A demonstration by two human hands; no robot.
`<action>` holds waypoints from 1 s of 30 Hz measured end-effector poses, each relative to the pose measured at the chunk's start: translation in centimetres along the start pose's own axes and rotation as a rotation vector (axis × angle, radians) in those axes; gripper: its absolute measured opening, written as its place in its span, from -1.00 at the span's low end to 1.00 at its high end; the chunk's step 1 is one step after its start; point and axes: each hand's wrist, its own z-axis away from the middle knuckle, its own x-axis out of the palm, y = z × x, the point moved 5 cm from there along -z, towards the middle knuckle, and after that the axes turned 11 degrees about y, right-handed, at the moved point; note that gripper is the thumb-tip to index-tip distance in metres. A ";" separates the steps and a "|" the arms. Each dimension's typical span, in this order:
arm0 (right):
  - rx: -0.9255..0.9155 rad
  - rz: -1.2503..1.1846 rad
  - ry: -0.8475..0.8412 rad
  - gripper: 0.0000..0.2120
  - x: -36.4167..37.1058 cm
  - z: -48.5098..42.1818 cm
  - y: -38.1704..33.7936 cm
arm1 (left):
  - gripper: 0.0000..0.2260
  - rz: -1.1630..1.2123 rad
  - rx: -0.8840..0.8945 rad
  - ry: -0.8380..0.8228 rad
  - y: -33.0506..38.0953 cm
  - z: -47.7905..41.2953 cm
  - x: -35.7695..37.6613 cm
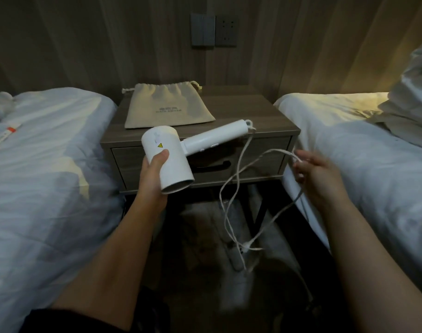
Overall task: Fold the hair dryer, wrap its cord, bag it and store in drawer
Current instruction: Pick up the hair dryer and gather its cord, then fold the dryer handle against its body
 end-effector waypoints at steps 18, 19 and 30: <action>-0.343 0.789 -0.603 -0.55 4.4 4.1 -0.2 | -0.30 -0.606 0.202 -0.409 0.6 3.5 2.8; -0.378 0.815 -0.628 -0.58 4.8 4.3 -0.1 | -0.29 -0.601 0.211 -0.405 0.7 3.5 2.8; -0.382 0.743 -0.489 -0.56 5.2 3.4 1.0 | -0.18 -0.535 0.227 -0.313 0.3 3.4 3.0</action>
